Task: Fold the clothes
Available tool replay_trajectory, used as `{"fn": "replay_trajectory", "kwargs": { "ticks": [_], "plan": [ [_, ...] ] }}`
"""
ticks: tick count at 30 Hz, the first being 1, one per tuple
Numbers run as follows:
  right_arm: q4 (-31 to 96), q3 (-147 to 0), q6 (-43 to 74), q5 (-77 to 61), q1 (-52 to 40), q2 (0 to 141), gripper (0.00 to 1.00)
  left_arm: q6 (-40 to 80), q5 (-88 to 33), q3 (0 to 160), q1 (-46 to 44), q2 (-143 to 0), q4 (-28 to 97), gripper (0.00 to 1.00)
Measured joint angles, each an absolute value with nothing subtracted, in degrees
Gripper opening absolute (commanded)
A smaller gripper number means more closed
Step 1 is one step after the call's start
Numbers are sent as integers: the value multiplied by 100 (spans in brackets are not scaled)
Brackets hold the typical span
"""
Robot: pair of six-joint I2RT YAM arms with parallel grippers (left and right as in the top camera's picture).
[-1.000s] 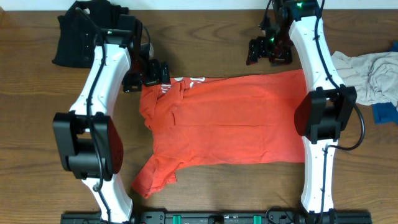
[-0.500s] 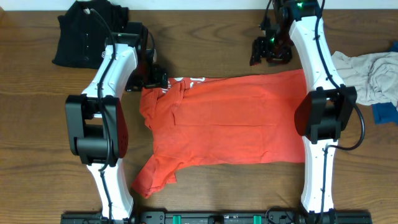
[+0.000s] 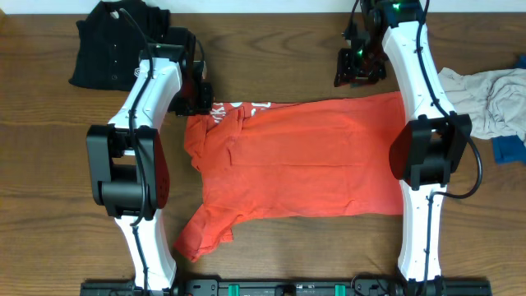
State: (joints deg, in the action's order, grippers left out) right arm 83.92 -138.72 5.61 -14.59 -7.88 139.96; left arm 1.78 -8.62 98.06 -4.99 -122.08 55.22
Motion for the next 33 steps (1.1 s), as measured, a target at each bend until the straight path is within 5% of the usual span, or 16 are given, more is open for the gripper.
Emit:
{"fn": "replay_trajectory", "kwargs": {
  "ticks": [3,20,21,24,27,33],
  "plan": [
    [8366,-13804,561,-1459,-788,13996,40,113,-851,9806,-499,-12208,5520,6],
    [8206,-13550,556,-1184,-788,13996,36,580,1153,9806,34,-12208,5435,7],
    [8197,-13550,556,-1179,-788,13996,36,617,1225,9806,67,-12208,5435,15],
    [8193,-13550,558,-1175,-788,13996,37,683,1382,9806,110,-12208,5430,64],
    [8193,-13550,558,-1173,-788,13996,38,731,1507,9806,110,-12208,5408,98],
    [8193,-13550,558,-1181,-790,13996,41,832,1584,9863,106,-12208,5701,98]
  ]
}}
